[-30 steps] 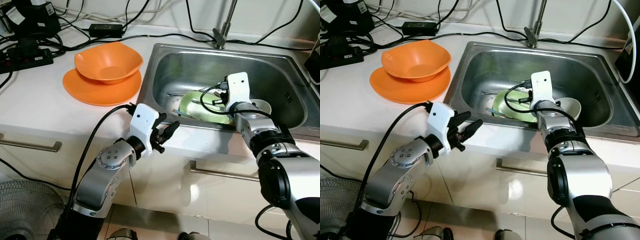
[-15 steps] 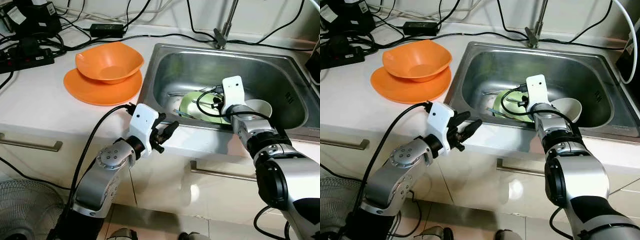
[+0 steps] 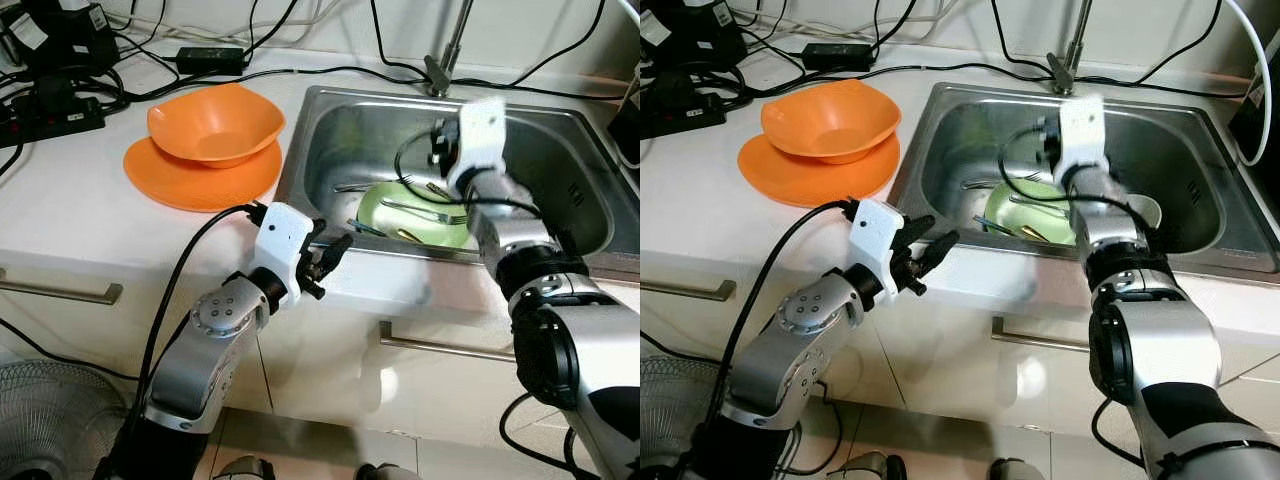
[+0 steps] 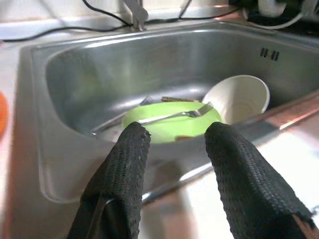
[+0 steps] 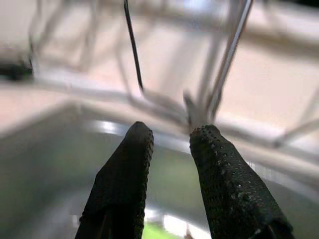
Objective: Kitchen organization
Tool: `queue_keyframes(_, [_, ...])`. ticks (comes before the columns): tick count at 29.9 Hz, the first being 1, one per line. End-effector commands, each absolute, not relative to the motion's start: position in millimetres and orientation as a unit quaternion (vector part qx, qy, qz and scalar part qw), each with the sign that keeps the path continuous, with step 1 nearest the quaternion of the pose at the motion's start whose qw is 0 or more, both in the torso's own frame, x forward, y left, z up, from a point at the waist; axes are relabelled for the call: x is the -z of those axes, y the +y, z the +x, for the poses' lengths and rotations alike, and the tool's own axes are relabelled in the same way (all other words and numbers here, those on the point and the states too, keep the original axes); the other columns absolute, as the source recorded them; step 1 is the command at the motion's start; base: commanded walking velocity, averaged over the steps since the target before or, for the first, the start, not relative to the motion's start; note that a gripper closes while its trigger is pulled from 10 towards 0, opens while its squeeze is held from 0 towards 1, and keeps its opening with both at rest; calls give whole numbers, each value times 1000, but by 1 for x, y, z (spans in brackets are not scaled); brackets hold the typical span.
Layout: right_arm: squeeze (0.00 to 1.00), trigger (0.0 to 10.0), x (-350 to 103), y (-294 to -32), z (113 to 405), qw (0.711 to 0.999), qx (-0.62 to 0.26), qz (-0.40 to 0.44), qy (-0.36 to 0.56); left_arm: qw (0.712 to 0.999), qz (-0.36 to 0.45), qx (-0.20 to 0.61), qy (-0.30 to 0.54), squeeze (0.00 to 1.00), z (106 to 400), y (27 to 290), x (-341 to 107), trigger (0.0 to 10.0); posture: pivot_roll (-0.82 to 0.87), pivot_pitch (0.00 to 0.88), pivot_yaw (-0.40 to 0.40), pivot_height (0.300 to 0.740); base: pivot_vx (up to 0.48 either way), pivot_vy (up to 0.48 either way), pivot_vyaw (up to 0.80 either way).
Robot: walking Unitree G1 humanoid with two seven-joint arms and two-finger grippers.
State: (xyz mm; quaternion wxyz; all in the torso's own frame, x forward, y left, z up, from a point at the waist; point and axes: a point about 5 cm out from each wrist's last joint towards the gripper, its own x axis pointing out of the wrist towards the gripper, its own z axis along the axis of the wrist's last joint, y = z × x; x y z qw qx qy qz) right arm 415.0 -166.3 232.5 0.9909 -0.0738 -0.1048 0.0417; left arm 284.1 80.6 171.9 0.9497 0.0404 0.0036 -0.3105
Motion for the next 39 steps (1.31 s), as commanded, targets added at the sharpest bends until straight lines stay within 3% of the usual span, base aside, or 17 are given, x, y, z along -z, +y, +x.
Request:
queue_keyframes(1, [0,10000,-244,-166,414,987,-47,-58,-143,953,46,301,-4,0,287,83,-174,10000,21,92,-15,740,0,0,0])
queue_keyframes(5, [0,10000,-243,-158,404,976,-79,-39,-200,960,46,275,-10,0,294,87,-175,10000,12,88,-12,740,0,0,0])
queue_keyframes(10, [0,10000,-216,-148,389,973,-100,-10,-208,964,45,263,-20,0,296,90,-178,10000,10,83,-10,740,0,0,0])
queue_keyframes(20, [0,10000,-172,-138,366,979,-91,29,-179,975,40,215,-42,0,305,101,-183,10000,4,75,-3,740,0,0,0])
queue_keyframes(24, [0,10000,-155,-116,355,981,-107,54,-154,987,11,152,-55,0,315,112,-192,10000,11,68,-4,740,0,0,0])
queue_keyframes(25, [0,10000,-153,-111,353,981,-111,58,-151,988,4,138,-64,63,317,116,-196,10000,16,66,-4,740,0,0,0])
queue_keyframes(26, [0,10000,-151,-109,352,981,-113,59,-148,989,-1,129,-69,63,319,118,-199,10000,16,66,-4,740,0,0,0])
queue_keyframes(27, [0,10000,-149,-105,351,981,-115,63,-145,991,-13,113,-73,1000,321,123,-202,10000,19,64,-3,740,0,0,0])
queue_keyframes(39, [0,10000,-135,-93,342,983,-128,75,-108,985,-121,-14,-126,1000,348,174,-251,10000,22,72,-6,740,0,0,0])
